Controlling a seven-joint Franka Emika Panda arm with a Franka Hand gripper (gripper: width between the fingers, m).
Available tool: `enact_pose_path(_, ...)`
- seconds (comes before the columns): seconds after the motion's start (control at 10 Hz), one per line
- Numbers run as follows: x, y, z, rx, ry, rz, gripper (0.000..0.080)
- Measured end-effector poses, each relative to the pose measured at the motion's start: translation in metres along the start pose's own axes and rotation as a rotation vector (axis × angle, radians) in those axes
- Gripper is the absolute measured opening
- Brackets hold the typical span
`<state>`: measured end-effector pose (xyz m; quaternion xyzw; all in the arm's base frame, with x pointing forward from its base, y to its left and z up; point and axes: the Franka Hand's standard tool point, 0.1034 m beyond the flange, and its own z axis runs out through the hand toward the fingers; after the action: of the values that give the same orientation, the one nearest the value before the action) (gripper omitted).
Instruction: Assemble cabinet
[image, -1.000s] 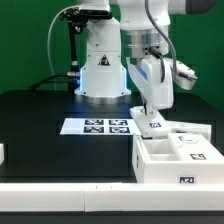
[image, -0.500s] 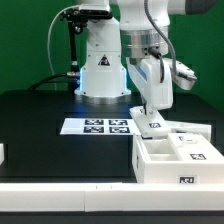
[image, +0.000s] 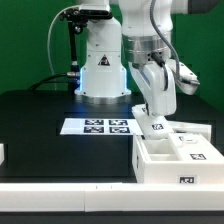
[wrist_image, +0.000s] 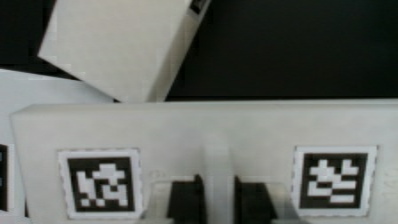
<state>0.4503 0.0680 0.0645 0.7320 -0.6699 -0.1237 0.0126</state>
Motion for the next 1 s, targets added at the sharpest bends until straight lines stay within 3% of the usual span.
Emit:
enact_pose_path(0.2,0.001,0.0,0.001,0.006,0.003,-0.001,0.0064)
enact_pose_path(0.3,0.004,0.0,0.002,0.06,0.012,-0.003,0.0064)
enact_pose_path(0.4,0.009,0.002,0.004,0.13,0.029,-0.001,0.0064)
enact_pose_path(0.6,0.017,0.002,0.003,0.231,0.07,-0.012,0.0064)
enact_pose_path(0.7,0.025,0.001,0.0,0.304,0.109,-0.017,0.0064)
enact_pose_path(0.8,0.028,0.003,0.0,0.334,0.129,-0.023,0.0064)
enact_pose_path(0.9,0.023,0.002,0.002,0.309,0.104,-0.027,0.0064)
enact_pose_path(1.0,0.02,-0.005,-0.003,0.303,0.085,-0.033,0.0064)
